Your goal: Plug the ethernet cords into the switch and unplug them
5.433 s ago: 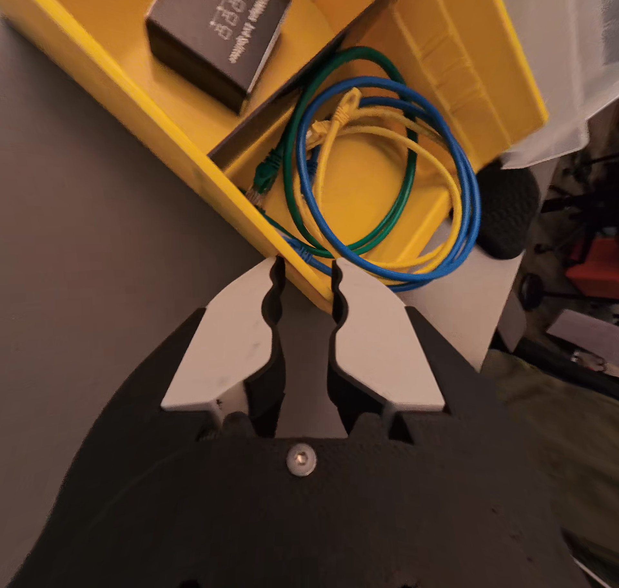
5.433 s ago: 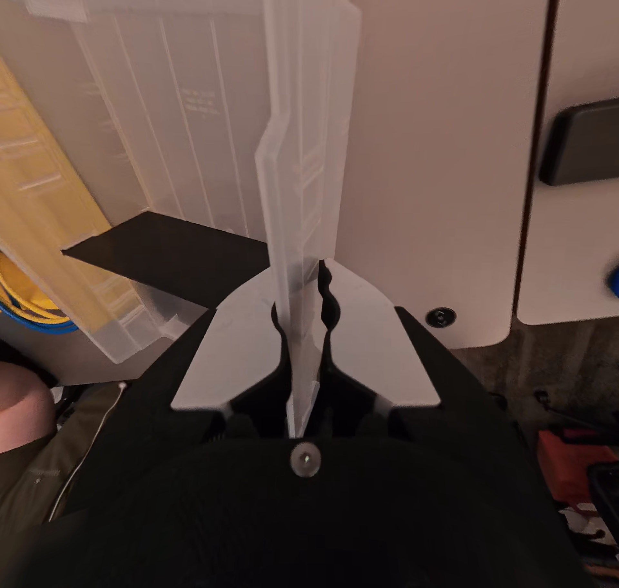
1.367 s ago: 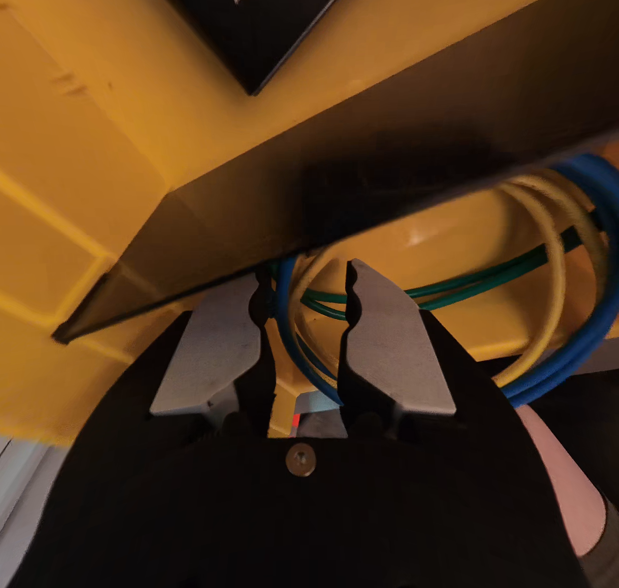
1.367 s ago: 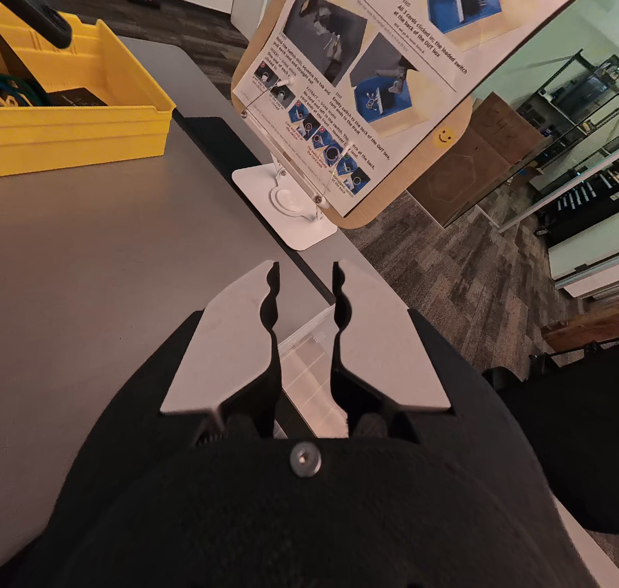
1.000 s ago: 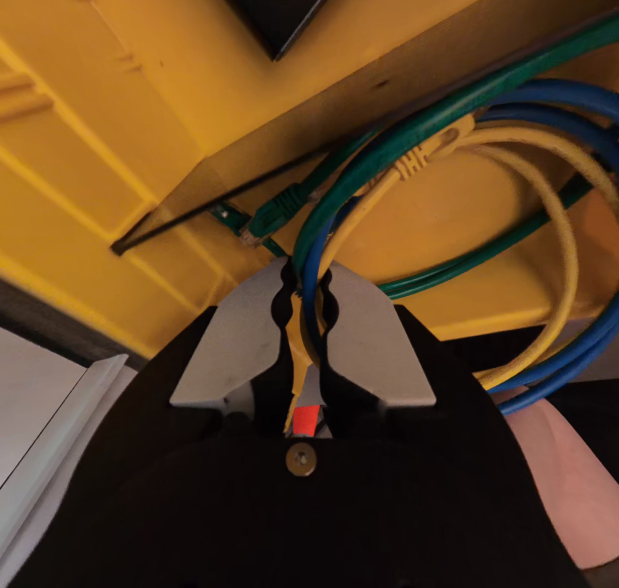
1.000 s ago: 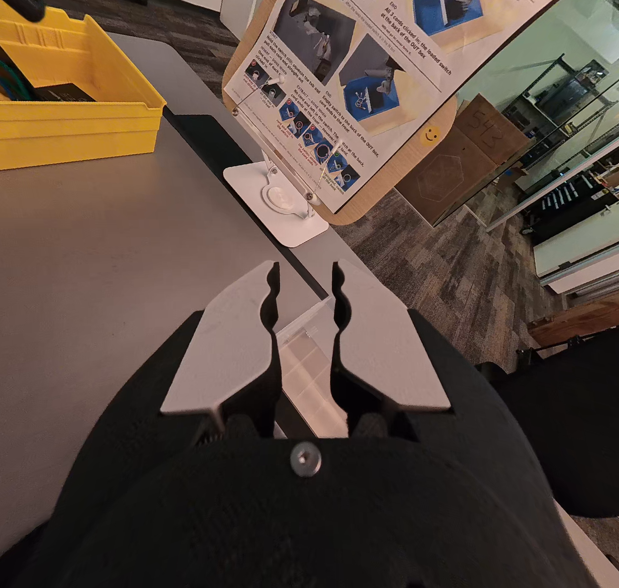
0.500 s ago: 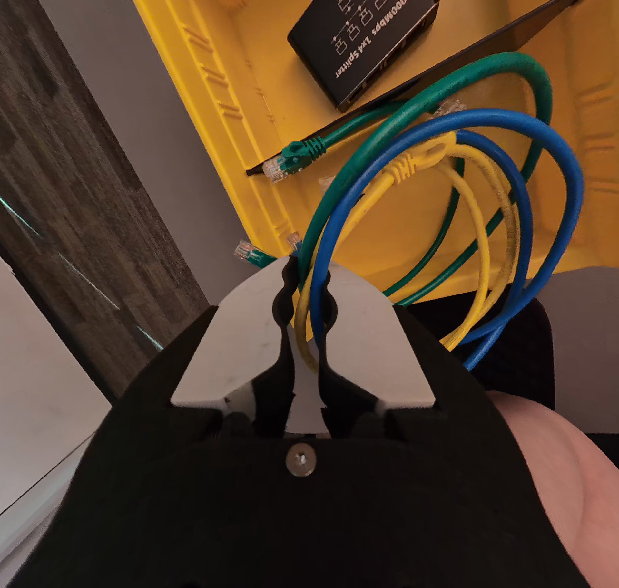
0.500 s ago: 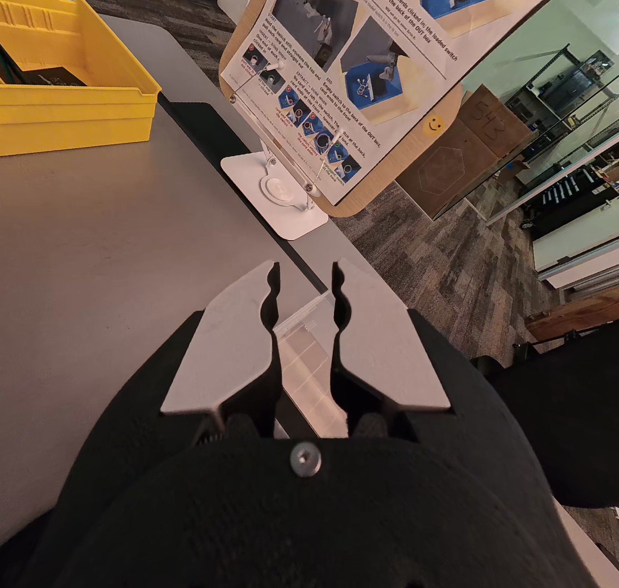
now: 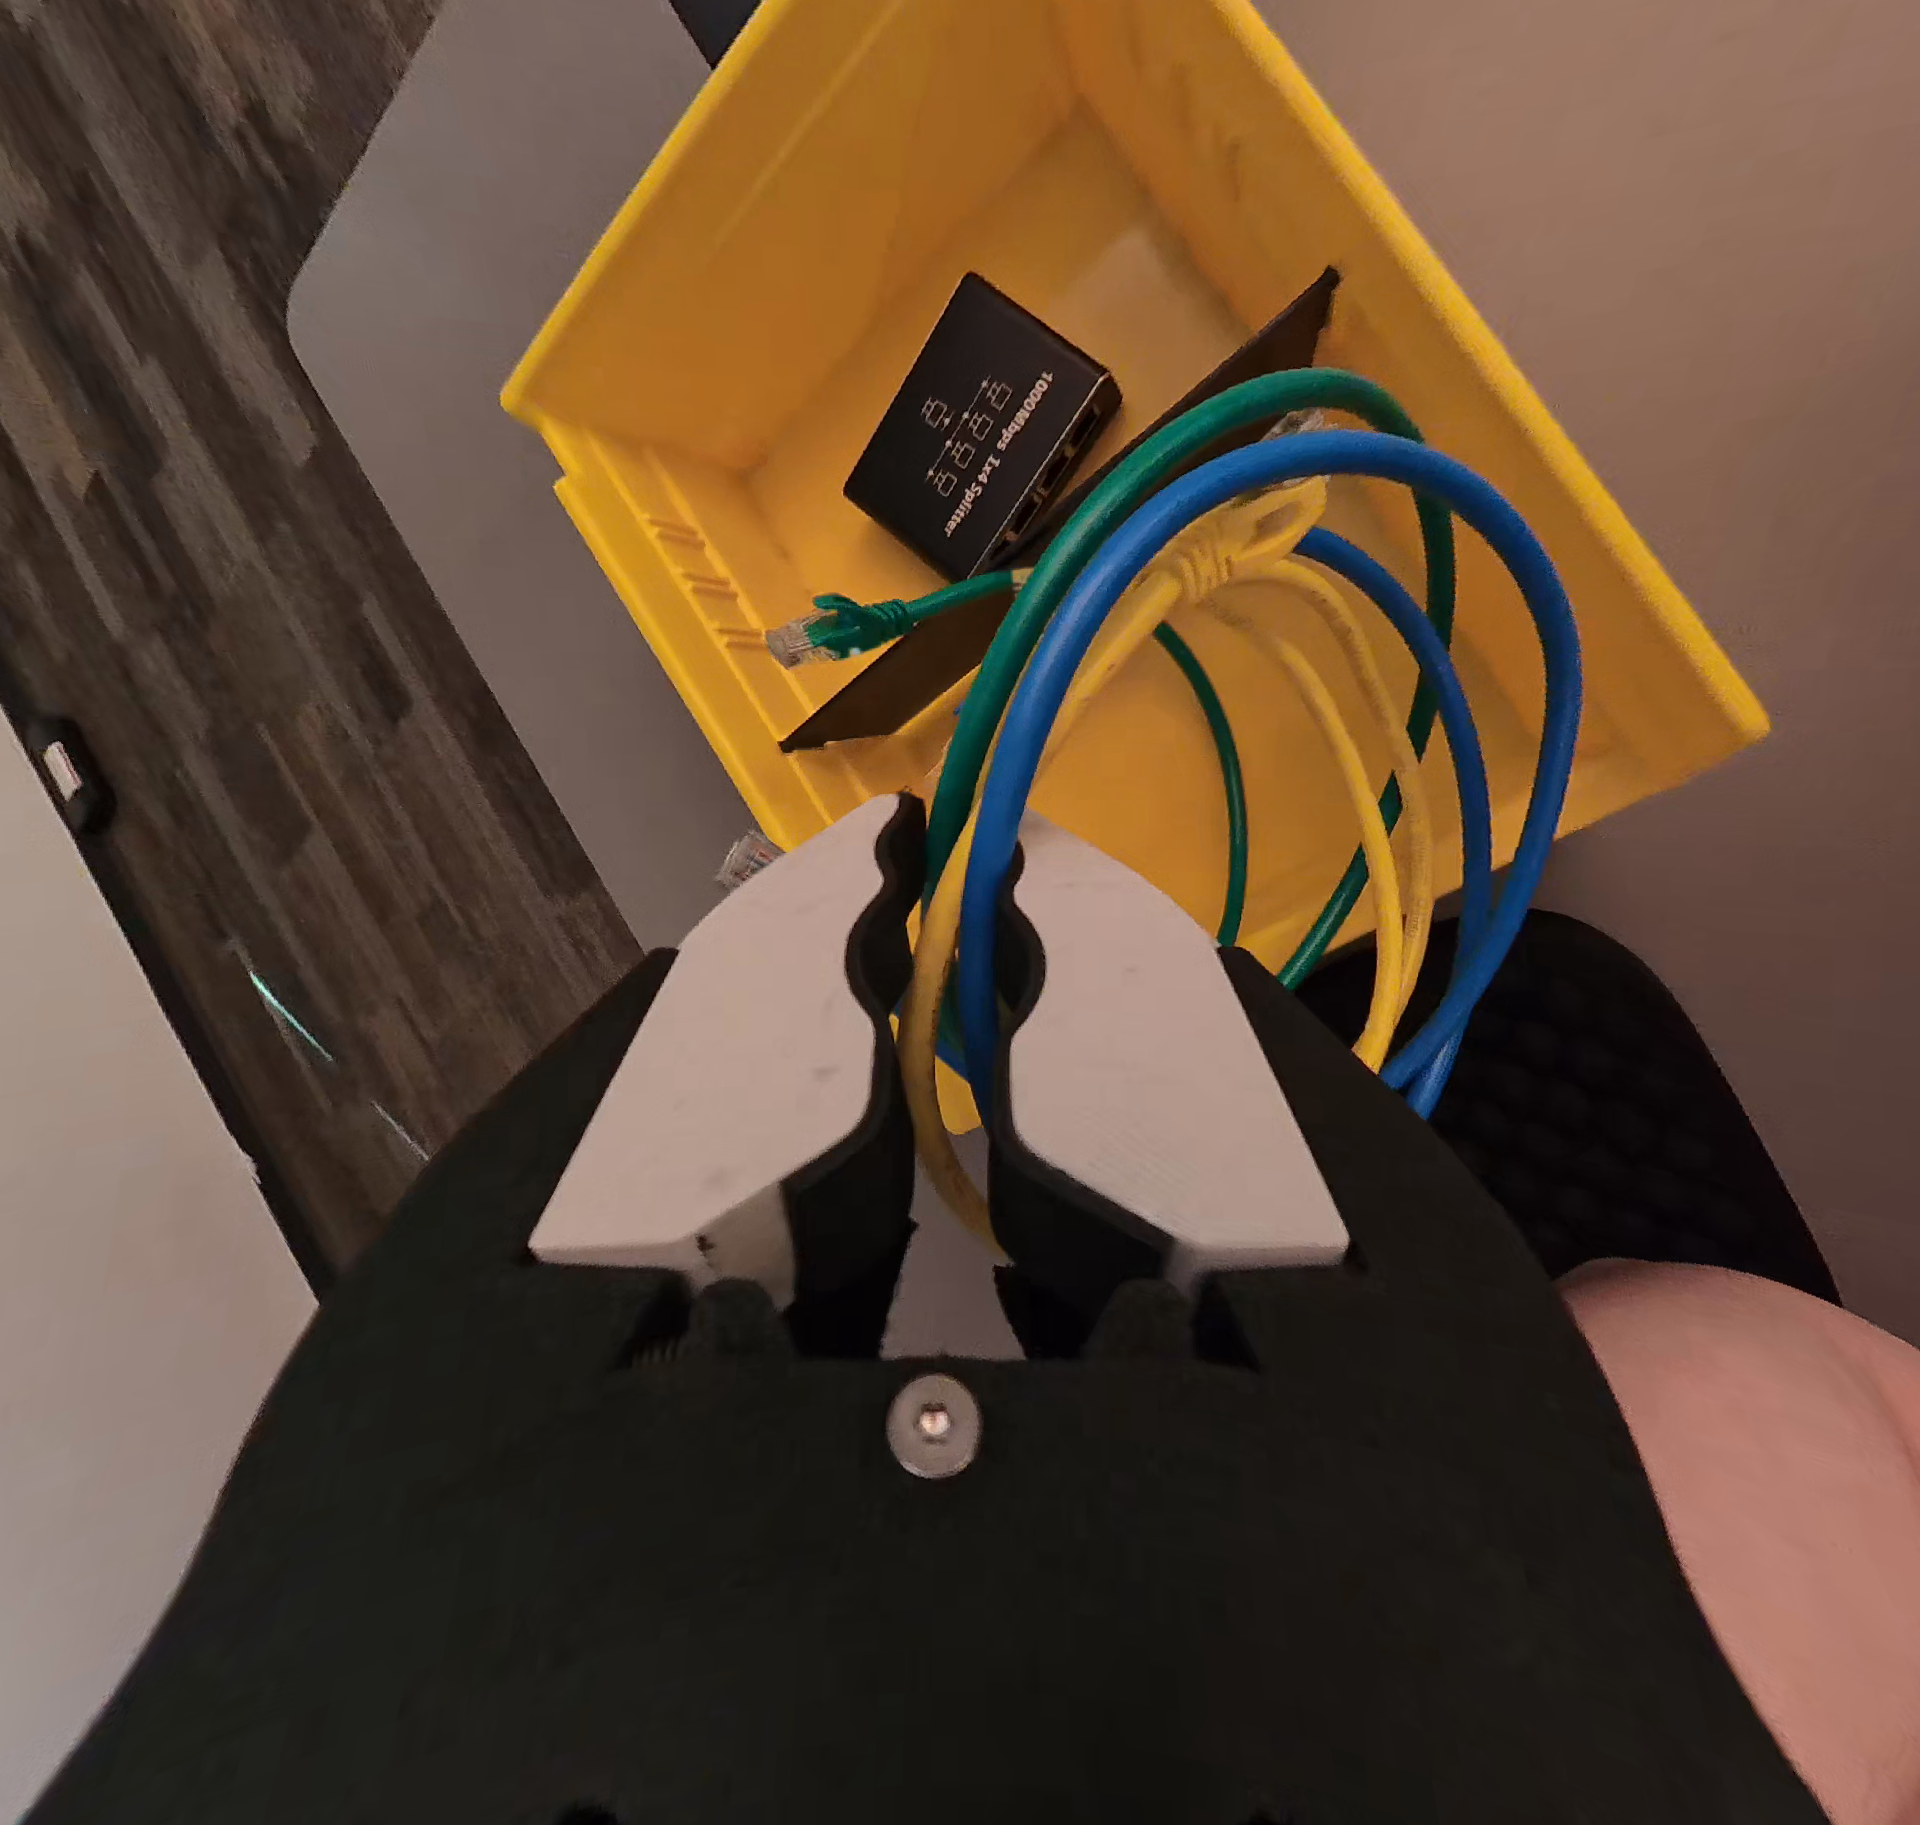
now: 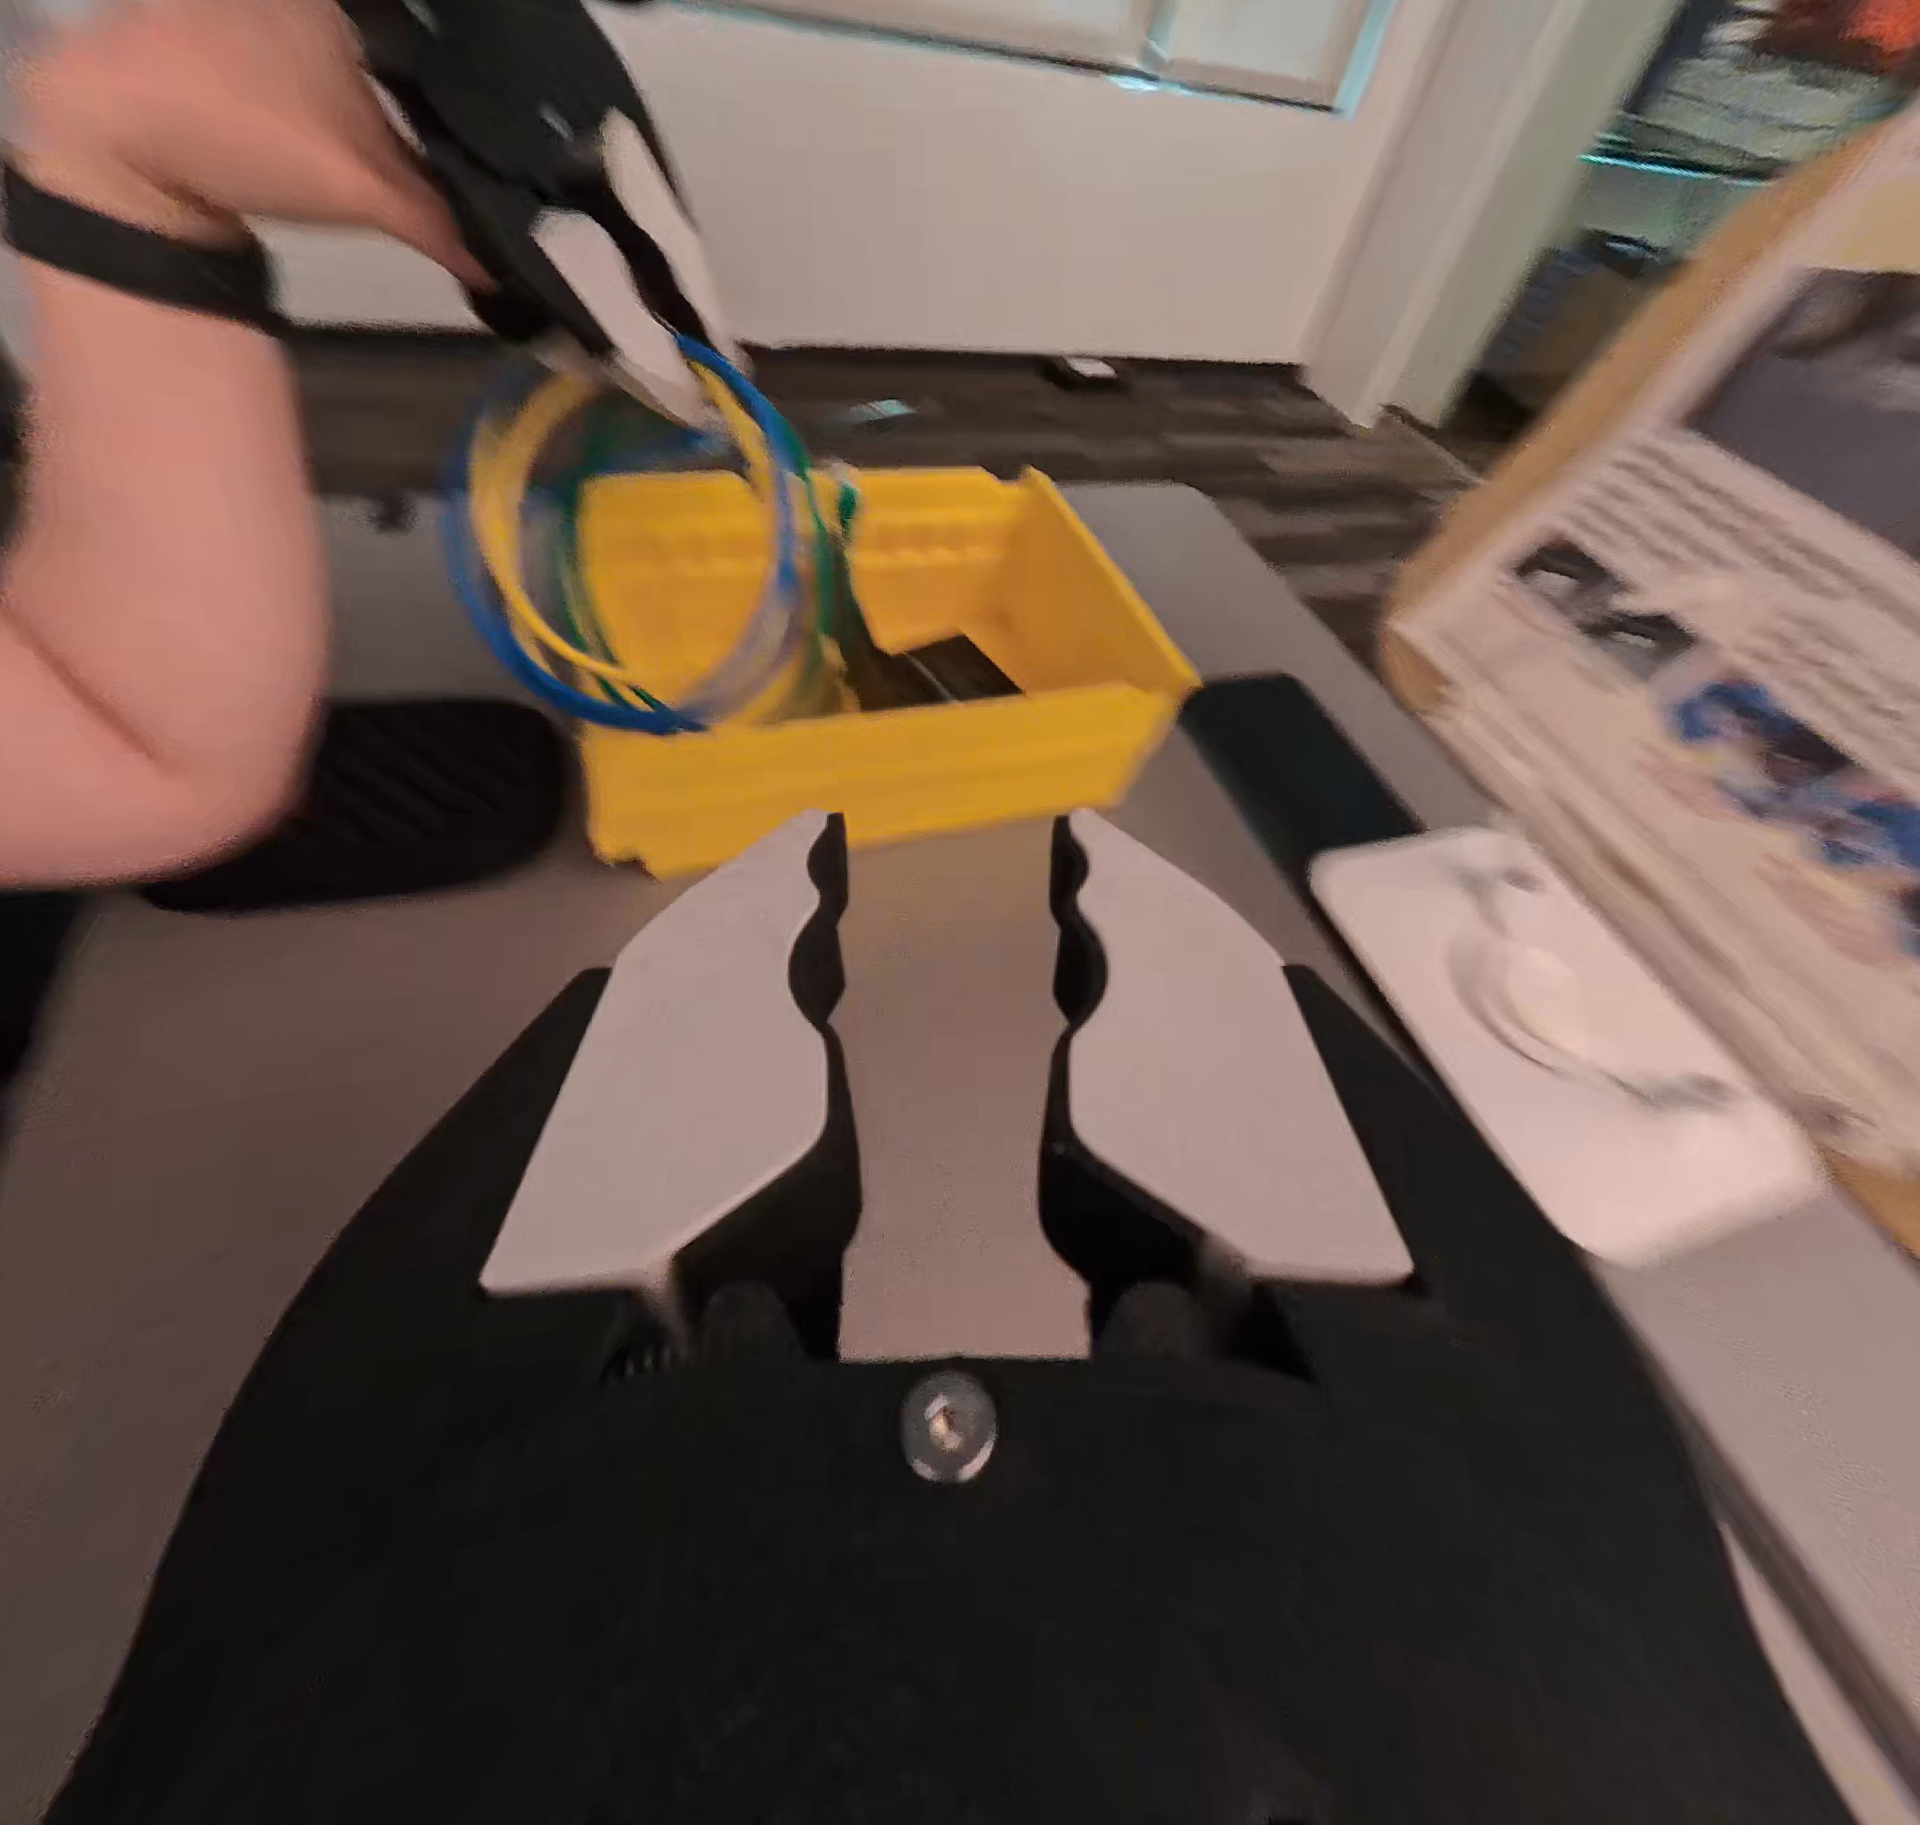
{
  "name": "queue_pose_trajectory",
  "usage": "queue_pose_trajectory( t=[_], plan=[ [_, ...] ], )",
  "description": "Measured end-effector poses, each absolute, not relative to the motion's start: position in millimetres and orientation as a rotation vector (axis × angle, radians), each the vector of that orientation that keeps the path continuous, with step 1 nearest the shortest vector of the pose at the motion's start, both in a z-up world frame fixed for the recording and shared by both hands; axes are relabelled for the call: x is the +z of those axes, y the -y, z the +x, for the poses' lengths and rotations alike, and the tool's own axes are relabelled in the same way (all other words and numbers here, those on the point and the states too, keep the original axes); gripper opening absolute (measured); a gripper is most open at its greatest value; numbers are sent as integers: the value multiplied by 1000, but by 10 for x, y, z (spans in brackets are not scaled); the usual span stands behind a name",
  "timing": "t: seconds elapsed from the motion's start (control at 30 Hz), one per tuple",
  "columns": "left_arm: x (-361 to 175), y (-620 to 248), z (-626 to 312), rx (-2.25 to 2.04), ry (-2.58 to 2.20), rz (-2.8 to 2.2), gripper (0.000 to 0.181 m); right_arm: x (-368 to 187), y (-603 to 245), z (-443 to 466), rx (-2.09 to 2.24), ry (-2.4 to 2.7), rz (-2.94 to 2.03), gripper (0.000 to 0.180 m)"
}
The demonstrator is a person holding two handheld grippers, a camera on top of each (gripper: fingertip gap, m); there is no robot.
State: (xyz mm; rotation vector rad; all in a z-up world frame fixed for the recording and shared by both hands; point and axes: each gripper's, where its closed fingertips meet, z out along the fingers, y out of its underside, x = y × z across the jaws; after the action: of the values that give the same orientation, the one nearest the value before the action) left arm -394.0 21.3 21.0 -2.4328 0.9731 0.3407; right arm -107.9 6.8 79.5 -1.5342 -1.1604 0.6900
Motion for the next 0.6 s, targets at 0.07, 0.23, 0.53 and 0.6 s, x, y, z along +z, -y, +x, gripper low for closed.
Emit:
queue_pose_trajectory(
  t=[0.07, 0.23, 0.53, 0.6],
  plan=[
    [232, -197, -3908, 348, -989, -2419, 11, 727, 25, -1512, 812, 1178, -1530, 38],
    [242, -167, -3823, 349, -1050, -2386, 11, 416, 33, -2427, 715, 1354, -1487, 40],
    [171, -165, -3791, 319, -1131, -2373, 11, 152, -215, -3239, 883, 1395, -1573, 41],
    [160, -172, -3792, 310, -1144, -2369, 11, 180, -269, -3257, 940, 1366, -1591, 41]
  ],
)
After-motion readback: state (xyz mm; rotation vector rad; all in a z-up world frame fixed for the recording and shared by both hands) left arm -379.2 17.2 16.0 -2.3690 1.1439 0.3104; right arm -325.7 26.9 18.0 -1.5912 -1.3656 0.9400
